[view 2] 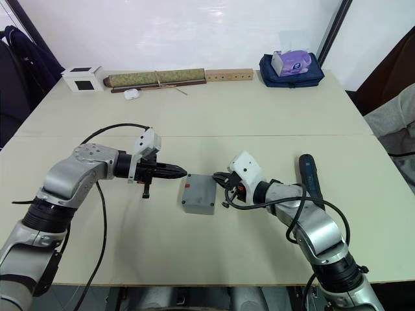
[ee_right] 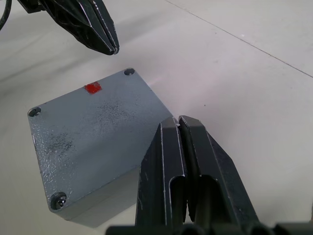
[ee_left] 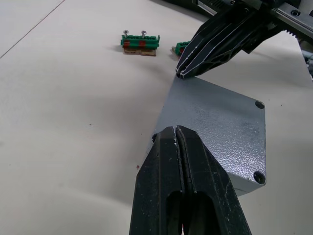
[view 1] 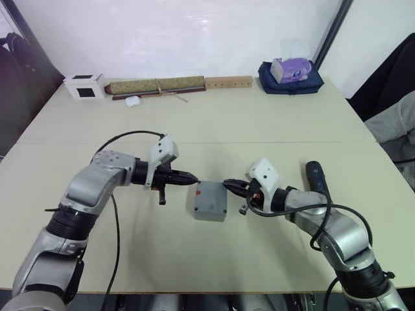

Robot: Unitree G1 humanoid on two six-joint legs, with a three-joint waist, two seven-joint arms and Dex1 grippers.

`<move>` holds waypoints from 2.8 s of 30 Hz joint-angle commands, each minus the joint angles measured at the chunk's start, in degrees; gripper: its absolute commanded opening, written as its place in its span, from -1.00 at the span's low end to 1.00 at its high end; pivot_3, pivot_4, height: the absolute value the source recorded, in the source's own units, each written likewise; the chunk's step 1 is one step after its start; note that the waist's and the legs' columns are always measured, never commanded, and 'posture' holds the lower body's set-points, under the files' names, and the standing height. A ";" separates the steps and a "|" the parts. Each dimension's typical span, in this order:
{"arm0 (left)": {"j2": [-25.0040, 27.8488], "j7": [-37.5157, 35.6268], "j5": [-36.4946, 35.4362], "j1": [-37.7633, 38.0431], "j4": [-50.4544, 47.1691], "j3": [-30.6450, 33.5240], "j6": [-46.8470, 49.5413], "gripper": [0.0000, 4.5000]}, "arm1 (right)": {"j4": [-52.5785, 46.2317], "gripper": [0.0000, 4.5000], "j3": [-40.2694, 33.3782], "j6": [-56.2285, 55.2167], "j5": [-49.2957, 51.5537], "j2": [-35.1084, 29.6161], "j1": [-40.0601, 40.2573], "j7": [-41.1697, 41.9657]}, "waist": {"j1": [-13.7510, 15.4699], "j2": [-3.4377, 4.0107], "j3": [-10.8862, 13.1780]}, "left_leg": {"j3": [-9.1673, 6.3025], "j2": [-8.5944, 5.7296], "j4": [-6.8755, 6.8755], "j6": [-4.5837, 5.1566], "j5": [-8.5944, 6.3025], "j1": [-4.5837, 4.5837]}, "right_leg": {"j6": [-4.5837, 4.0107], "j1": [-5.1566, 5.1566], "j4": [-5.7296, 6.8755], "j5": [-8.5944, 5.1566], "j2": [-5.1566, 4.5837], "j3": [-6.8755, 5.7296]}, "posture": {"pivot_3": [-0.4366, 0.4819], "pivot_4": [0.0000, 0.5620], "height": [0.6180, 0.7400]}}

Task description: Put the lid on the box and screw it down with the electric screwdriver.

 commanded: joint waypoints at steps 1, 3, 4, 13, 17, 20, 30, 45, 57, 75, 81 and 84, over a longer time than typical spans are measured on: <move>-0.06 -0.21 -0.15 -0.14 -1.07 0.39 -0.72 -1.00 | -0.97 -0.99 -0.48 -0.78 -0.05 -0.10 -0.61 0.70 | 0.00 0.00 0.00 | 0.00 0.00 0.00 0.00 0.00 0.00 | 0.00 0.00 0.00 0.00 0.00 0.00 | -0.05 -0.47 1.00; -0.09 -0.23 -0.23 -0.15 -1.14 0.47 -0.66 -1.00 | -0.92 -0.88 -0.61 -0.83 -0.27 -0.08 -0.64 0.62 | 0.00 0.00 0.00 | -0.01 0.00 0.00 0.00 0.00 0.00 | 0.00 0.00 0.00 0.00 0.00 0.00 | -0.05 -0.47 1.00; -0.15 -0.26 -0.32 -0.24 -1.07 0.57 -0.69 -1.00 | -1.20 -0.77 -0.98 -0.43 -0.05 -0.31 -0.70 0.71 | 0.00 0.00 0.00 | -0.01 0.00 0.00 0.00 0.00 0.00 | 0.00 0.00 0.00 0.00 0.00 0.00 | -0.05 -0.47 1.00; -1.73 -0.40 -0.87 -1.34 -0.13 0.96 -0.93 -1.00 | -3.45 -0.40 -7.31 3.40 3.85 -1.73 -1.71 1.06 | 0.03 0.00 0.00 | 0.00 0.00 0.00 0.00 0.00 0.00 | 0.00 0.00 0.00 0.00 0.00 0.00 | -0.05 -0.47 1.00; -2.55 -2.15 -2.64 -4.06 -1.41 1.16 -0.20 -1.00 | -6.32 -0.40 -21.45 12.95 13.42 -3.73 -3.71 -0.60 | 0.24 0.00 0.00 | -0.03 0.00 0.00 0.00 0.00 -0.03 | 0.00 0.00 0.00 0.00 -0.03 -0.01 | -0.05 -0.47 1.00; -2.47 -4.86 -2.54 -6.02 -1.88 -0.44 -1.29 -1.00 | -5.28 -0.40 -27.49 19.46 14.58 -12.56 -4.47 0.81 | 0.28 0.01 0.00 | -0.03 -0.01 0.01 0.00 0.00 -0.03 | 0.00 0.02 -0.01 0.00 -0.08 0.00 | -0.05 -0.47 1.00; -7.65 -8.26 -1.36 -10.66 -2.20 -5.53 -5.48 -1.00 | 8.91 0.82 -27.91 43.87 18.49 -40.45 -2.44 8.94 | -0.05 0.05 -0.01 | 0.23 -0.02 -0.04 0.01 0.00 0.00 | -0.01 0.01 -0.04 0.00 -0.01 0.06 | -0.05 -0.47 1.00; -7.37 -6.79 -1.70 -8.93 -6.56 -6.19 -3.22 -1.00 | 22.90 0.82 -14.51 45.59 17.10 -39.05 -8.85 10.89 | 0.01 0.09 0.00 | 0.23 0.03 -0.03 0.01 -0.01 0.02 | 0.00 -0.02 -0.03 0.00 0.02 0.11 | -0.05 -0.47 1.00; -6.16 -2.50 -0.70 -5.85 -8.80 -5.84 -1.61 -1.00 | 28.73 0.82 0.28 41.22 10.97 -33.97 -15.83 12.32 | -0.21 -0.17 -0.10 | 0.20 0.05 0.00 0.01 0.00 0.07 | 0.00 0.04 -0.04 0.01 0.03 0.10 | -0.05 -0.47 1.00; -2.46 -1.02 -0.53 -4.37 -3.17 -1.78 -3.14 -1.00 | 33.20 -0.20 -20.88 16.47 8.78 -23.67 -24.07 7.07 | -0.39 0.03 0.02 | 0.27 0.04 0.04 0.00 0.00 0.01 | 0.03 -0.11 -0.01 0.03 0.01 0.21 | -0.05 -0.47 1.00; -0.05 -1.78 1.39 -2.93 -0.69 -1.46 -4.10 -1.00 | 10.59 -0.20 -35.38 7.10 18.82 -0.03 -21.90 -10.88 | -0.15 0.15 0.05 | 0.18 0.13 -0.15 -0.11 0.06 -0.30 | -0.13 -0.74 0.45 -0.07 0.14 0.27 | -0.05 -0.47 1.00; -0.17 -2.58 1.35 -2.61 -0.72 -2.33 -4.48 -1.00 | 0.12 -0.20 -32.41 6.48 22.47 6.20 -17.44 -11.88 | 0.20 0.15 0.05 | 0.17 0.22 -0.19 -0.17 0.10 -0.31 | -0.17 -0.81 0.53 -0.09 0.12 0.27 | -0.05 -0.47 1.00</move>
